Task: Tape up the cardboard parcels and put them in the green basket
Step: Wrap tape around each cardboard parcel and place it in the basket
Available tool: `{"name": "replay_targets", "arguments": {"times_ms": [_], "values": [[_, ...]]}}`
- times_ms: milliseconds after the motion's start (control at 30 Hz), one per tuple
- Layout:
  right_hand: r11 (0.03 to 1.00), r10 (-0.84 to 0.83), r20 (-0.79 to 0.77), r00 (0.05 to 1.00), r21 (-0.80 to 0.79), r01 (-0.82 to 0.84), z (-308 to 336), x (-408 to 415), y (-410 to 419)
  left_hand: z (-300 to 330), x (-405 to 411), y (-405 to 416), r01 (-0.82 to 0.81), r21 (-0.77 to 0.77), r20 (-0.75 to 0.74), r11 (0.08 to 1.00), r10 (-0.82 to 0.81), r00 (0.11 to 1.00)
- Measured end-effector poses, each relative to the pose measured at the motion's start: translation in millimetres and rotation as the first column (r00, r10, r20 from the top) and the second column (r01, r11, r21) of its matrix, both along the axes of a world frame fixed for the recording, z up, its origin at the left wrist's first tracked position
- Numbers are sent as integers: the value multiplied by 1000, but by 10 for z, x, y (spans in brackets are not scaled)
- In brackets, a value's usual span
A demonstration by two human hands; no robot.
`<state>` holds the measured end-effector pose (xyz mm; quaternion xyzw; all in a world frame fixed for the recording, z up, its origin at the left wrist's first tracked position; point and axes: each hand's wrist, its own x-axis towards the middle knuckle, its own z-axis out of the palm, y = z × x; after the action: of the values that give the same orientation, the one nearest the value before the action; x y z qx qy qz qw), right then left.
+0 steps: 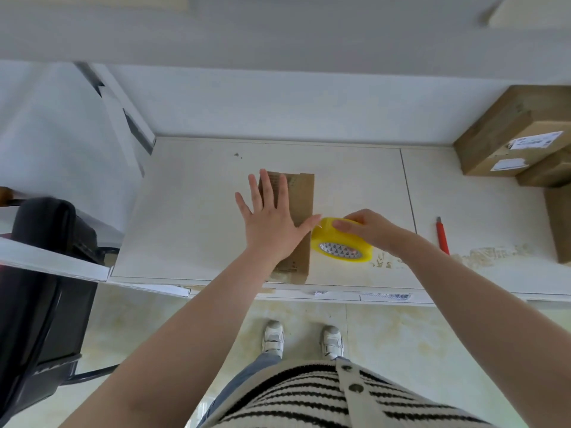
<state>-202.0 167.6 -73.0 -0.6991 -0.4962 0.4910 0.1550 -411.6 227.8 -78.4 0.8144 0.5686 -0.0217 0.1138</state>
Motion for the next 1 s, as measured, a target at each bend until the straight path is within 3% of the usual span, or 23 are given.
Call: {"name": "replay_targets", "arguments": {"times_ms": [133, 200, 300, 533, 600, 667, 733, 833, 1000], "values": [[988, -120, -62, 991, 88, 125, 64, 124, -20, 32, 10, 31, -1, -75, -34, 997, -2, 999], [993, -88, 74, 993, 90, 82, 61, 191, -12, 46, 37, 19, -16, -95, -54, 995, 11, 998], [999, 21, 387, 922, 23, -32, -21, 200, -50, 56, 51, 12, -73, -159, -34, 985, 68, 997], [993, 95, 467, 879, 19, -117, 198, 155, 28, 113, -117, 108, -119, -255, 204, 960, 174, 963], [989, 107, 533, 839, 30, -145, 317, 166, 84, 105, -147, 149, -111, -386, 343, 916, 254, 904], [988, 96, 606, 790, 38, -149, 460, 167, 167, 103, -111, 162, -64, -556, 517, 829, 405, 754], [985, 111, 681, 724, 22, -171, 603, 163, 252, 94, -42, 145, 12, -626, 612, 780, 481, 627], [980, 157, 736, 659, -30, -199, 720, 120, 329, 3, -17, 96, 95, -681, 640, 726, 526, 561], [978, 176, 756, 631, -61, -199, 726, -143, 417, -127, -220, 107, 195, -735, 656, 649, 608, 448]]}}
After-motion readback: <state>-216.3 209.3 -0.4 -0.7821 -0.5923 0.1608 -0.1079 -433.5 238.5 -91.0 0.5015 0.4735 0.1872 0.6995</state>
